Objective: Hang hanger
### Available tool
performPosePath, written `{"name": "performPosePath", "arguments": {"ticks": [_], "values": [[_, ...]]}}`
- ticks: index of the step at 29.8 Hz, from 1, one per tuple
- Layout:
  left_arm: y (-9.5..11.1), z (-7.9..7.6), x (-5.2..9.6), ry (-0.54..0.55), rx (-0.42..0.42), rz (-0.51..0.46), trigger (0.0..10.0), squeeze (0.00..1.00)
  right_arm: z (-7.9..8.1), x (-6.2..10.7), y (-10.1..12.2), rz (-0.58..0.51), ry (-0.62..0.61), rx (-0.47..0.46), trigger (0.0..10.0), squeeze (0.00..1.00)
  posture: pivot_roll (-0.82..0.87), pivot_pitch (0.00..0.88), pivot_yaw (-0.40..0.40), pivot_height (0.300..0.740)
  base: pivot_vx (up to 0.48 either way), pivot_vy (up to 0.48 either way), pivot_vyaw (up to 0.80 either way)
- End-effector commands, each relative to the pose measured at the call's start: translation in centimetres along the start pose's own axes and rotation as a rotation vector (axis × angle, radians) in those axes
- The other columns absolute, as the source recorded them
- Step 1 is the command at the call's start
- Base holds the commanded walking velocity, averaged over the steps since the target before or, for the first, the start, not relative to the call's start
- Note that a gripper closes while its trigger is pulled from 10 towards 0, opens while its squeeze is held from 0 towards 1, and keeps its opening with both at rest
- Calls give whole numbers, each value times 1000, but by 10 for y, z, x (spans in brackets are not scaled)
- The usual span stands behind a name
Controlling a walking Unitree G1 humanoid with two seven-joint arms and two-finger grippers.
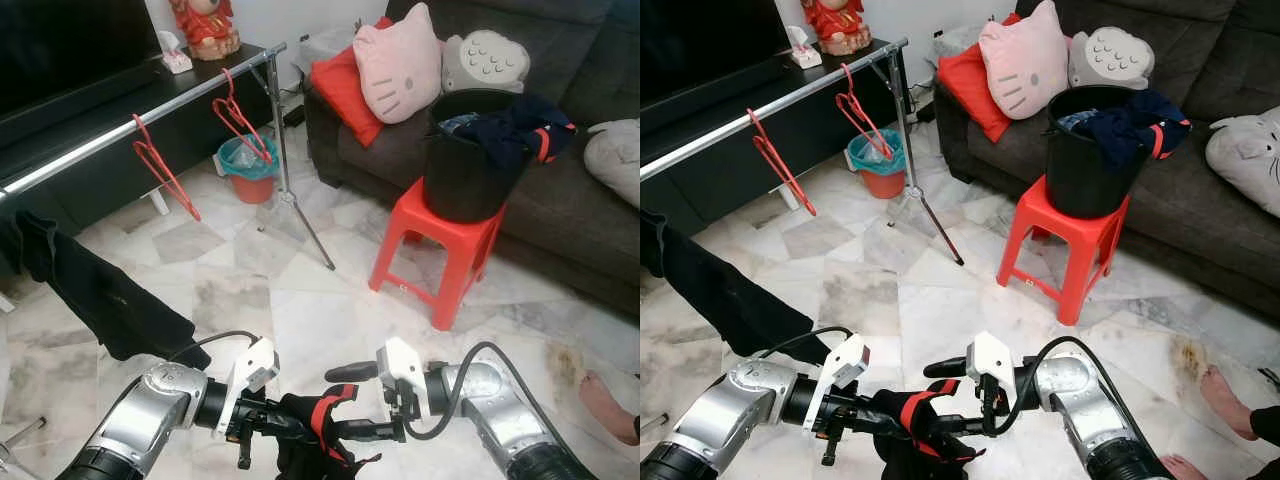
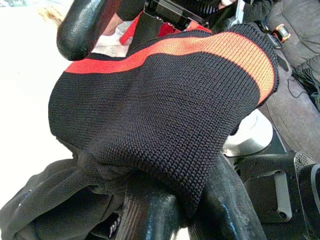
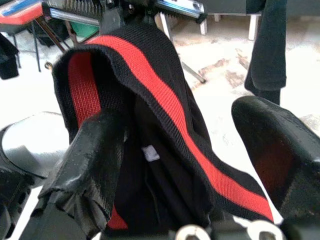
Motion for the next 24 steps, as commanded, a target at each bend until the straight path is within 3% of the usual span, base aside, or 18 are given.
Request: {"name": "performPosePath", "arguments": {"ticks": [1,2,3,4,5,6,8,24], "values": [[4,-3,1,-10,-7,-11,10000,0,-4,-2,7,-34,-2,4,9725,0,37,45,58,740,0,0,0],[5,-3,1,-10,-8,-11,10000,0,-4,-3,7,-34,-2,3,9725,0,37,45,58,740,0,0,0],[5,-3,1,-11,-8,-12,10000,0,-5,-3,7,-36,-5,1,6118,0,39,45,57,740,0,0,0],[5,-4,1,-11,-8,-12,10000,0,-6,-5,8,-44,-9,-2,5373,0,39,45,57,740,0,0,0],[5,-4,1,-11,-8,-13,10000,0,-7,-5,8,-47,-9,-3,4000,0,41,45,56,740,0,0,0],[5,-4,1,-11,-8,-13,10000,0,-7,-6,8,-49,-9,-4,4000,0,42,47,55,740,0,0,0],[5,-5,1,-12,-8,-15,10000,0,-6,-7,9,-55,0,-10,0,0,43,47,54,740,0,0,0],[6,-8,-1,-24,-1,-26,10000,0,-12,-5,9,-66,-39,-21,0,0,42,53,51,740,0,0,0]]}}
Point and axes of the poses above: a point about 5 cm out from each wrist's last joint towards the gripper, its own x axis pointing back from the gripper into the wrist, its own y axis along the axis of the wrist's last joint, z = x × y, the point moved 5 cm from there along -x, pointing out of the wrist towards the gripper, and after that the axes turned 9 degrees about x, right-handed, at the moved point
